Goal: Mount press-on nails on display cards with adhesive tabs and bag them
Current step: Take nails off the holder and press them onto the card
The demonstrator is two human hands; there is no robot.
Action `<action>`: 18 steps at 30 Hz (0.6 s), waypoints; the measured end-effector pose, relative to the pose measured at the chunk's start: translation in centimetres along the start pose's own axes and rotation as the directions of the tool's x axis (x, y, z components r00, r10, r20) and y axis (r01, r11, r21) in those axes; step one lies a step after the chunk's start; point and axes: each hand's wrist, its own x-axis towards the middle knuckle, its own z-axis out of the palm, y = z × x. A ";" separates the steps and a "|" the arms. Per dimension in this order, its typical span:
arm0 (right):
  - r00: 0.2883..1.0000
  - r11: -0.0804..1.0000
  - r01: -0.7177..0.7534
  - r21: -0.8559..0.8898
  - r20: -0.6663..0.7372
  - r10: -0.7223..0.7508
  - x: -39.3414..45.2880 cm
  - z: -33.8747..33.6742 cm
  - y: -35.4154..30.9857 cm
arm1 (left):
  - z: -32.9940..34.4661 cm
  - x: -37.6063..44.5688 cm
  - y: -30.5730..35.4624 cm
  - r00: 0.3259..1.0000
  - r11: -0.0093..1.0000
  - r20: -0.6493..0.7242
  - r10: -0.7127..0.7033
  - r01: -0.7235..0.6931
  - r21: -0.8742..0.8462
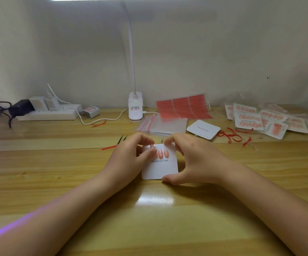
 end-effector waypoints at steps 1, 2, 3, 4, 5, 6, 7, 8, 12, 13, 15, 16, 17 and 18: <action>0.999 0.999 0.024 -0.026 -0.032 -0.025 0.0 -0.1 0.0 | -0.3 0.2 0.1 0.999 0.998 -0.033 0.005 -0.007 -0.059; 0.998 0.998 0.042 -0.037 -0.053 -0.044 0.0 -0.2 0.0 | -0.6 0.3 0.2 0.997 0.994 -0.069 0.020 -0.027 -0.108; 0.996 0.999 0.047 -0.016 -0.072 -0.048 0.0 -0.3 -0.1 | -0.9 0.4 0.5 0.994 0.987 -0.103 0.033 -0.049 -0.154; 0.994 0.998 0.035 0.046 -0.101 -0.030 0.0 -0.5 -0.2 | -1.2 0.5 0.7 0.990 0.977 -0.137 0.039 -0.066 -0.202; 0.990 0.989 0.010 0.150 -0.139 0.011 0.1 -0.6 -0.4 | -1.4 0.6 0.9 0.984 0.962 -0.172 0.034 -0.079 -0.260; 0.982 0.957 -0.021 0.289 -0.175 0.075 0.2 -0.8 -0.8 | -1.7 0.7 1.2 0.979 0.940 -0.204 0.021 -0.089 -0.329; 0.971 0.894 -0.053 0.444 -0.188 0.150 0.3 -1.0 -1.2 | -2.0 0.8 1.5 0.974 0.910 -0.225 0.001 -0.094 -0.403; 0.963 0.804 -0.080 0.590 -0.162 0.215 0.4 -1.1 -1.4 | -2.3 0.9 1.8 0.972 0.882 -0.236 -0.012 -0.101 -0.460; 0.966 0.468 -0.082 0.880 -0.045 0.254 0.7 -1.7 -2.2 | -3.0 0.9 2.9 0.960 0.851 -0.271 0.066 -0.196 -0.487; 0.968 0.405 -0.065 0.912 -0.041 0.248 0.6 -1.8 -2.5 | -3.1 0.8 3.1 0.958 0.849 -0.275 0.081 -0.211 -0.485; 0.969 0.317 -0.044 0.947 -0.036 0.243 0.5 -2.1 -2.8 | -3.1 0.8 3.3 0.955 0.853 -0.281 0.094 -0.222 -0.472; 0.968 0.288 -0.044 0.957 -0.030 0.248 0.5 -2.2 -2.9 | -3.1 0.7 3.4 0.954 0.859 -0.284 0.096 -0.224 -0.460; 0.966 0.271 -0.045 0.962 -0.027 0.257 0.5 -2.3 -2.9 | -3.1 0.7 3.4 0.952 0.864 -0.288 0.100 -0.227 -0.450; 0.964 0.266 -0.046 0.963 -0.027 0.265 0.5 -2.3 -2.9 | -3.2 0.7 3.5 0.950 0.869 -0.293 0.109 -0.234 -0.437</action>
